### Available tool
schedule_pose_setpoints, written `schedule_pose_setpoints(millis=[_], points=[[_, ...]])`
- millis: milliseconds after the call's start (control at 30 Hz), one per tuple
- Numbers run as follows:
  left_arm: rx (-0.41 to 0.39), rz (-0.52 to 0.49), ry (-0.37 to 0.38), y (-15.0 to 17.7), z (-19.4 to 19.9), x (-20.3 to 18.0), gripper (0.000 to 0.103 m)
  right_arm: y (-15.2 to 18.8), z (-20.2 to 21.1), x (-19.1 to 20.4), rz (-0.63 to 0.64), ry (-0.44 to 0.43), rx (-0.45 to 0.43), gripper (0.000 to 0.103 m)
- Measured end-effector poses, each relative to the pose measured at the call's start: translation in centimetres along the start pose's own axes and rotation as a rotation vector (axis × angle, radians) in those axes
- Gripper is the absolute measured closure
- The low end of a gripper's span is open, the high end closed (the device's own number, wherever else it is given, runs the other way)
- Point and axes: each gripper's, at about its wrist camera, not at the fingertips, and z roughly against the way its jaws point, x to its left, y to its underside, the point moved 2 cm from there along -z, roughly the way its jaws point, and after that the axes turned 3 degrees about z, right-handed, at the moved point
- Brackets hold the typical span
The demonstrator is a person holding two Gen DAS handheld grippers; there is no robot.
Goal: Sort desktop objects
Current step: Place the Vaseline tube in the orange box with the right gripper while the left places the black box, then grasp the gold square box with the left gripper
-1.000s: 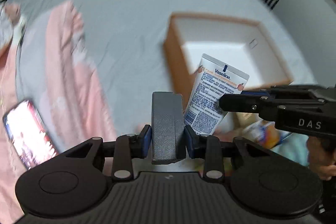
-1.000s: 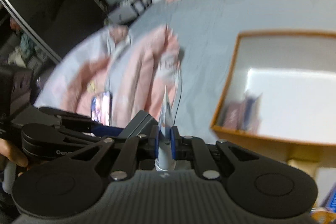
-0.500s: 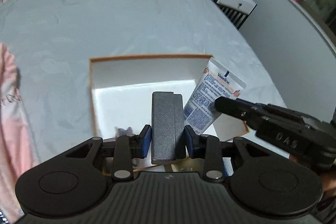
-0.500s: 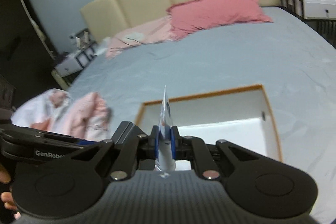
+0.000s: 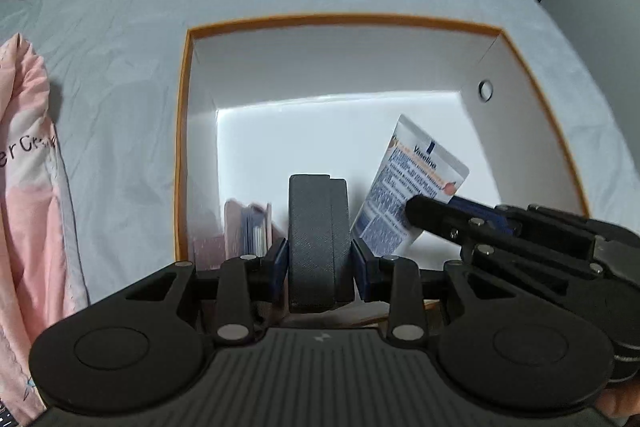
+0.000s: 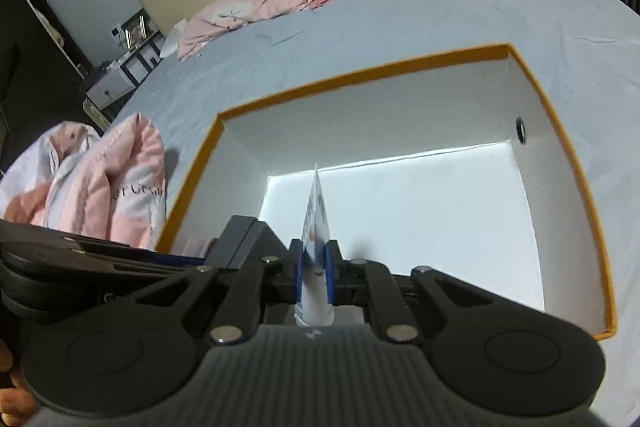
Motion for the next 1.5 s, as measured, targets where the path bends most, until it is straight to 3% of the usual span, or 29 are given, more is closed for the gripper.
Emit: schedule_pose_setpoints(millis=[400, 600, 767, 1000, 1333, 1500], points=[[0.032, 0.009, 0.061, 0.2, 1.0, 0.3, 0.065, 1.0, -1.4, 0.3, 0.042, 0.028, 0.014, 0.092], [-0.055, 0.04, 0.176, 0.4, 4.8, 1.9, 0.064, 1.5, -1.8, 1.1, 0.081, 0.042, 0.021, 0.091], [-0.124, 0.106, 0.127, 1.1, 6.5, 4.6, 0.064, 2.0, -1.8, 2.9, 0.138, 0.044, 0.025, 0.091], [-0.107, 0.183, 0.15, 2.4, 5.8, 6.8, 0.065, 2.0, -1.5, 5.1, 0.222, 0.07, 0.099, 0.089], [-0.104, 0.167, 0.181, 3.8, 6.4, 7.4, 0.065, 1.4, -0.6, 6.4, 0.229, 0.061, 0.14, 0.086], [-0.117, 0.128, 0.194, 5.2, 7.6, 7.1, 0.065, 1.2, 1.3, 6.6, 0.206, 0.054, 0.116, 0.084]])
